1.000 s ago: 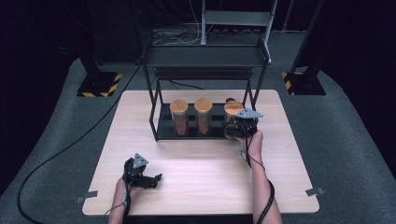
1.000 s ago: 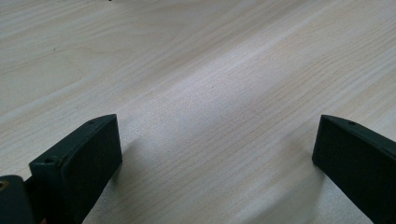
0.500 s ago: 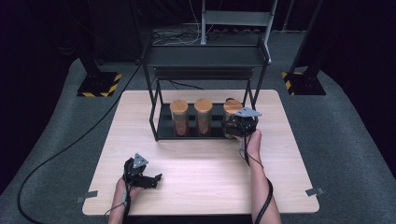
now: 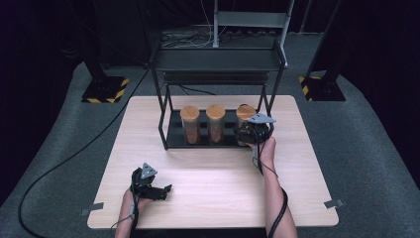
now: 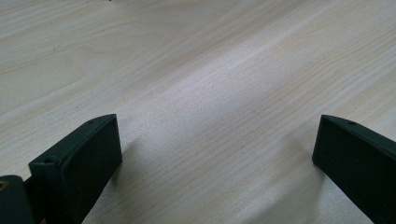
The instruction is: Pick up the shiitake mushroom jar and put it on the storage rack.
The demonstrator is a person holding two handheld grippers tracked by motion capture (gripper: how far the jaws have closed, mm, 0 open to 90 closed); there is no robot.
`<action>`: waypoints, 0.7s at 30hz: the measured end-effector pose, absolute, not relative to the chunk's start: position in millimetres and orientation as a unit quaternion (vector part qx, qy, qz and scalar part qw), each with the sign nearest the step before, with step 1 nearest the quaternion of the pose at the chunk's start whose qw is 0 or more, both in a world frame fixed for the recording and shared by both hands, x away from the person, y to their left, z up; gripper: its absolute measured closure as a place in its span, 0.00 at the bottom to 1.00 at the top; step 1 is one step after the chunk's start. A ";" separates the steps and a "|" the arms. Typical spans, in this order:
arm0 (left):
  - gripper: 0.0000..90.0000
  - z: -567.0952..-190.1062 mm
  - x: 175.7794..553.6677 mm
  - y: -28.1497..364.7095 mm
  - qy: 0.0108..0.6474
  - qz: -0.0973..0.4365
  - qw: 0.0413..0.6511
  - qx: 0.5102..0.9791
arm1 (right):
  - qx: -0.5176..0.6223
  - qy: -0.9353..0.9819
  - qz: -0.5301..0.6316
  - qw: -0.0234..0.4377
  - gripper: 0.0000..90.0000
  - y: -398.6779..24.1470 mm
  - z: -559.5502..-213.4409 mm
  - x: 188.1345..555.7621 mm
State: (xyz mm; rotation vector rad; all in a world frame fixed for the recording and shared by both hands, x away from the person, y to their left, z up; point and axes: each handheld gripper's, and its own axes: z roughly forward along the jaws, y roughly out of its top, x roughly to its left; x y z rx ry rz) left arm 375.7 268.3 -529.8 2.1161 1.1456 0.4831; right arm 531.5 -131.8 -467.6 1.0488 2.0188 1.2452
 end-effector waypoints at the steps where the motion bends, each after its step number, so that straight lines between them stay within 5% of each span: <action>1: 0.01 -529.8 375.7 268.3 0.440 0.185 0.337 0.812 | 0.390 0.750 0.461 0.270 0.28 -131.3 -467.9 532.1; 21: 0.01 -529.8 375.7 268.3 0.440 0.185 0.337 0.812 | 0.403 0.745 0.461 0.267 0.27 -129.8 -476.7 543.8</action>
